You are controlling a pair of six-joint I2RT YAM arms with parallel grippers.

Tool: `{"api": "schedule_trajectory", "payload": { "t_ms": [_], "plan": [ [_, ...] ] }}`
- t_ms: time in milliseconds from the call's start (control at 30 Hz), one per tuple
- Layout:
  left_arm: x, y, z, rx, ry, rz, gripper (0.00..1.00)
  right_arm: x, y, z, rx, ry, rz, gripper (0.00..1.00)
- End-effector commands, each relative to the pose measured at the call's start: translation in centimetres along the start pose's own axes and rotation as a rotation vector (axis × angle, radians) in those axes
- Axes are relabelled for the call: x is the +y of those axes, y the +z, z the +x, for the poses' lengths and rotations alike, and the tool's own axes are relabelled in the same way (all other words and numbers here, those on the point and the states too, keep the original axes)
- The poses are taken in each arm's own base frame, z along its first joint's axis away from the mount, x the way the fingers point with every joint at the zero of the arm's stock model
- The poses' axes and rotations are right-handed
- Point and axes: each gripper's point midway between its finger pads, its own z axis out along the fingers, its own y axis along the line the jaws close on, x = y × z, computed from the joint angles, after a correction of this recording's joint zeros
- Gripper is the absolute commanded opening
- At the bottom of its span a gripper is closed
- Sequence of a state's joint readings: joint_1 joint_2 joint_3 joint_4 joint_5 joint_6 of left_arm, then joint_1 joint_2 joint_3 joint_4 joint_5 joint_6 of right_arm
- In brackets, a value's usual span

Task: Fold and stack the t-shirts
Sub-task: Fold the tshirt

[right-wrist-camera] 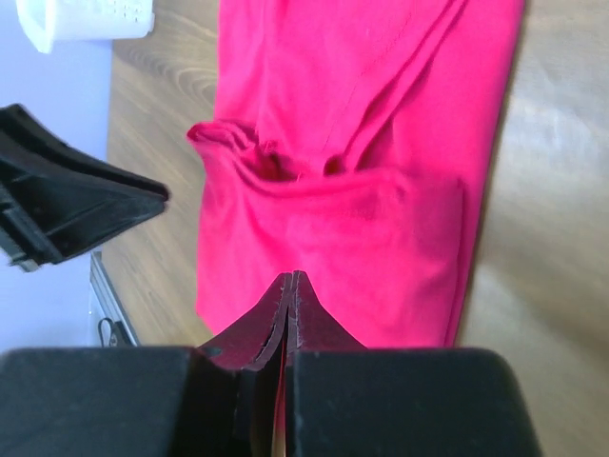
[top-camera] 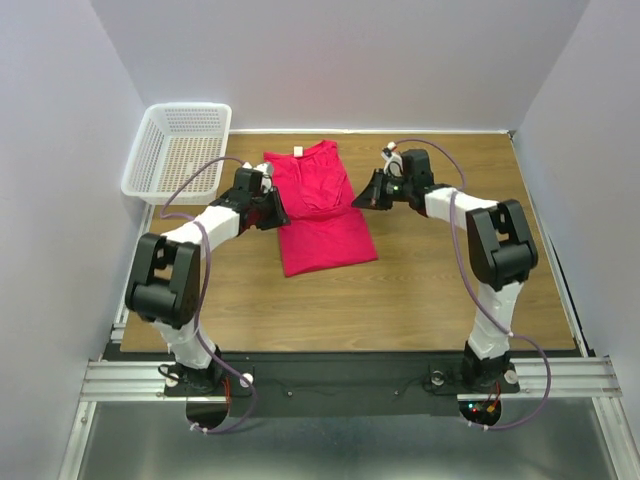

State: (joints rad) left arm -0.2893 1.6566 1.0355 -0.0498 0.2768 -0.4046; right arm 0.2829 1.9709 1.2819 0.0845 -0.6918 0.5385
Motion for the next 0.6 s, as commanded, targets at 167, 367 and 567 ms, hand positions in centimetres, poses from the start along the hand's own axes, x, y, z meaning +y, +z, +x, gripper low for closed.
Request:
{"api": "schedule_trajectory", "payload": {
  "t_ms": [167, 367, 567],
  "plan": [
    [3.5, 3.5, -1.6, 0.007, 0.020, -0.098, 0.29, -1.5, 4.3, -1.7, 0.038, -0.041, -0.070, 0.01],
    [6.3, 4.9, -1.6, 0.014, -0.029, -0.131, 0.28, -6.1, 5.6, -0.3, 0.060, 0.012, -0.007, 0.01],
    [7.4, 4.8, -0.4, 0.055, -0.082, -0.133, 0.28, -10.3, 4.1, -0.5, 0.033, 0.061, 0.072, 0.01]
  ]
}}
